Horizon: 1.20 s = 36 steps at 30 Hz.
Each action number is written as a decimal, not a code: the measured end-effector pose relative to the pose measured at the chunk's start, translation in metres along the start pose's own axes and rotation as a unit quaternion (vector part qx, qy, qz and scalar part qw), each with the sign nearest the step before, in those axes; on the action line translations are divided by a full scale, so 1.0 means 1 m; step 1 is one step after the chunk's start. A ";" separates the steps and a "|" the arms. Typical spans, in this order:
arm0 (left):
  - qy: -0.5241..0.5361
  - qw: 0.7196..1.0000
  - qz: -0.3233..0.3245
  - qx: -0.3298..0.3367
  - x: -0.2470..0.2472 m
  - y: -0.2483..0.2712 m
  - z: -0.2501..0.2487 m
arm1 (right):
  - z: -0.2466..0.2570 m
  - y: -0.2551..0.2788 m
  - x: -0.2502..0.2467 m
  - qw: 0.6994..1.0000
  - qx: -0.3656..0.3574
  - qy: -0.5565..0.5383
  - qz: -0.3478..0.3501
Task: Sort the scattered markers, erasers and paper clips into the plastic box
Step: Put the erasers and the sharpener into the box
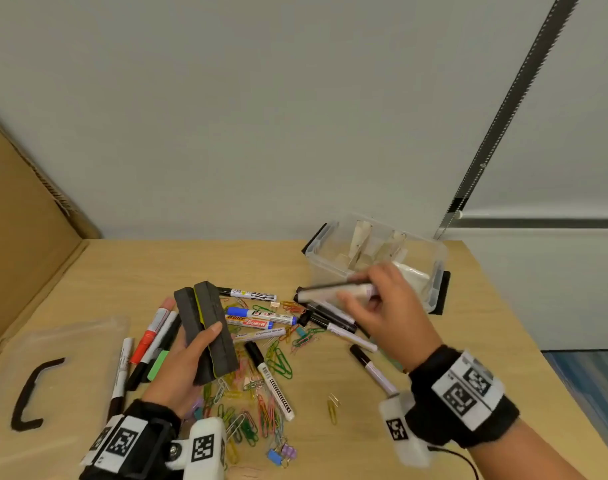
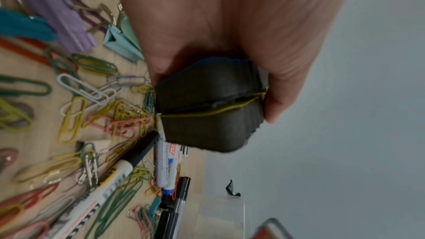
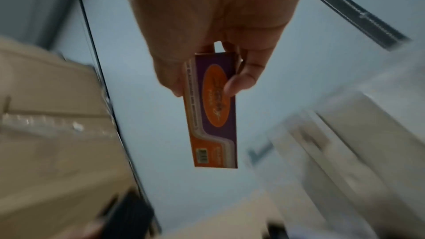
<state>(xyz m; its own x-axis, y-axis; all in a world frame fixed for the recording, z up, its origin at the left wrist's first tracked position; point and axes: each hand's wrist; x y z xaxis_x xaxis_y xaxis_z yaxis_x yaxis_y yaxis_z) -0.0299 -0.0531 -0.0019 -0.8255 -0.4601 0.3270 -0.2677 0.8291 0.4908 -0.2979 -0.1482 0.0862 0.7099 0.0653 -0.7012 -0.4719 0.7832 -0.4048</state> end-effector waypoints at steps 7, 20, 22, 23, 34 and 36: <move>0.005 0.999 -0.029 0.012 0.006 0.003 0.003 | -0.022 -0.092 -0.040 0.996 0.002 0.088 -0.032; -0.016 0.999 -0.037 0.011 0.008 0.000 -0.003 | -0.035 -0.165 -0.005 0.956 0.165 0.189 0.155; -0.017 0.999 -0.035 0.009 0.011 -0.002 -0.003 | -0.060 -0.175 0.009 0.934 0.188 0.198 0.230; -0.018 0.999 -0.033 0.006 0.013 -0.002 -0.003 | -0.080 -0.184 0.020 0.916 0.201 0.217 0.270; -0.032 0.999 -0.002 -0.013 0.022 -0.007 -0.009 | -0.088 -0.197 0.046 0.836 0.221 0.323 0.385; -0.024 1.000 0.003 -0.014 0.021 -0.007 -0.010 | -0.055 -0.181 0.033 0.883 0.225 0.272 0.310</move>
<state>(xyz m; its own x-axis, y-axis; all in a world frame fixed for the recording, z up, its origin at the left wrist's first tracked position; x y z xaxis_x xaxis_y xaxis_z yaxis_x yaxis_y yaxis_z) -0.0411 -0.0716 0.0096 -0.8495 -0.4398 0.2914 -0.2502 0.8222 0.5113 -0.2173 -0.3220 0.1041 -0.0257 0.3583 -0.9333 -0.3389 0.8752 0.3453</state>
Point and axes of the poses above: each hand's wrist, its own y-axis away from the middle knuckle, its own x-axis out of the palm, z = x × y, and after that the axes turned 8 degrees about -x, right-handed
